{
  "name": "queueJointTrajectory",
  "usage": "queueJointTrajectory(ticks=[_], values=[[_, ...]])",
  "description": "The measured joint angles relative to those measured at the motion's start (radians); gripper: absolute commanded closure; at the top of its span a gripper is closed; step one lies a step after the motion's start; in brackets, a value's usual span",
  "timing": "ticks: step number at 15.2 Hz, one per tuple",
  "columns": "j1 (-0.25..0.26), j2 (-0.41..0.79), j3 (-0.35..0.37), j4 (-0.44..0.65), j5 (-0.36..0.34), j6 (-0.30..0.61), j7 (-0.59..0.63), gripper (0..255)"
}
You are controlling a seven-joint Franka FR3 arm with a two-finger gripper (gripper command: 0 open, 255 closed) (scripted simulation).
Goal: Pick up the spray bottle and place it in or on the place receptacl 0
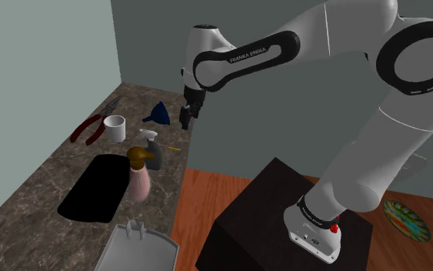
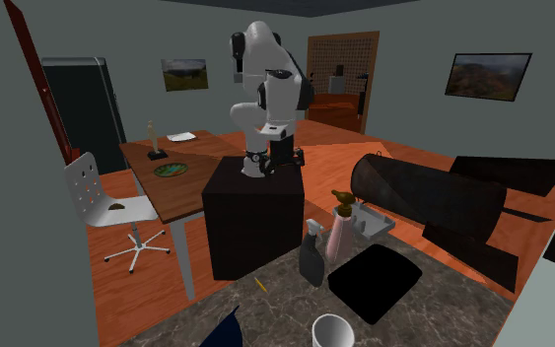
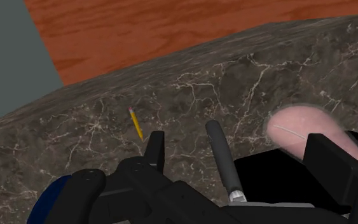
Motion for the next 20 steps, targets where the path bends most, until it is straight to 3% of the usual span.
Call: queueJointTrajectory(ticks=[11,20], values=[[0.056,0.383,0.028,0.352,-0.029,0.072,0.003,0],[0.068,0.468,0.024,0.369,-0.039,0.143,0.008,0]])
